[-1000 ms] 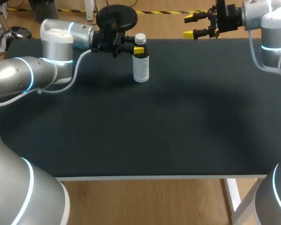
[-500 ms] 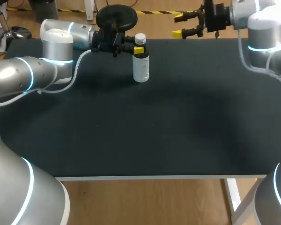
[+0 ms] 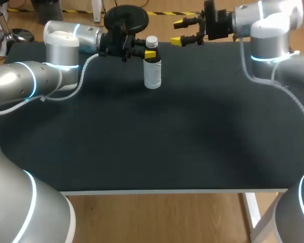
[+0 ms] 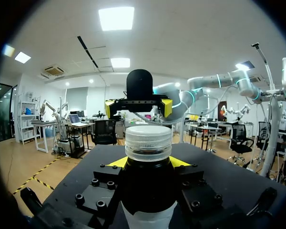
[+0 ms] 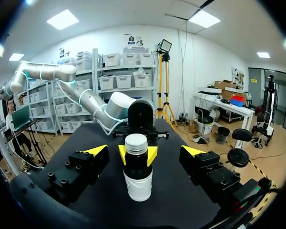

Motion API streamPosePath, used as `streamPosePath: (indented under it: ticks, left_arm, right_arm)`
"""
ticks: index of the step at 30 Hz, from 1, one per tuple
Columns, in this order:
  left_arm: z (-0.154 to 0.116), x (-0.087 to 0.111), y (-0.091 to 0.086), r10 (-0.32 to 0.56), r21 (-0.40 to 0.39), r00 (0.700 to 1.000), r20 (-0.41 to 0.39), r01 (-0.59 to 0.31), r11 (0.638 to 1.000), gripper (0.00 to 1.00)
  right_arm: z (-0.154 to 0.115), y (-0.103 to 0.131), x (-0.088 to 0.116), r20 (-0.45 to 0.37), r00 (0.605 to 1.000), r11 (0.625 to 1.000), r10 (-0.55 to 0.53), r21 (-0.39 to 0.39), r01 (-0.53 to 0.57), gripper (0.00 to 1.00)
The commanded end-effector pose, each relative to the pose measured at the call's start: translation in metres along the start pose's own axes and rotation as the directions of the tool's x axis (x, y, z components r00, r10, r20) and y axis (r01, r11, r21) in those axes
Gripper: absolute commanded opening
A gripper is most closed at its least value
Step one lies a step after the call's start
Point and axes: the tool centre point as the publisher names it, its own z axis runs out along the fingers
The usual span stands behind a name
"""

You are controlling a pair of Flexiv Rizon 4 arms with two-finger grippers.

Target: Unscrew the bottle cap

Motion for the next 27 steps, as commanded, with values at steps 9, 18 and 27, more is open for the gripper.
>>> streamPosePath:
  ticks: [9, 18, 27]
  left_arm:
    - [0.000, -0.004, 0.002, -0.001, 0.002, 1.000, -0.008, 0.001, 1.000, 0.00]
    - [0.000, -0.004, 0.002, -0.001, 0.002, 1.000, -0.008, 0.001, 1.000, 0.00]
    - [0.000, -0.004, 0.002, -0.001, 0.002, 1.000, -0.008, 0.001, 1.000, 0.00]
  right_arm:
    - [0.040, -0.007, 0.005, -0.032, 0.999, 1.000, 0.002, -0.020, -0.003, 1.00]
    - [0.056, -0.005, 0.003, -0.047, 0.999, 0.999, 0.010, -0.031, -0.011, 1.00]
    - [0.061, -0.006, 0.005, -0.066, 0.998, 0.999, 0.010, -0.040, -0.013, 1.00]
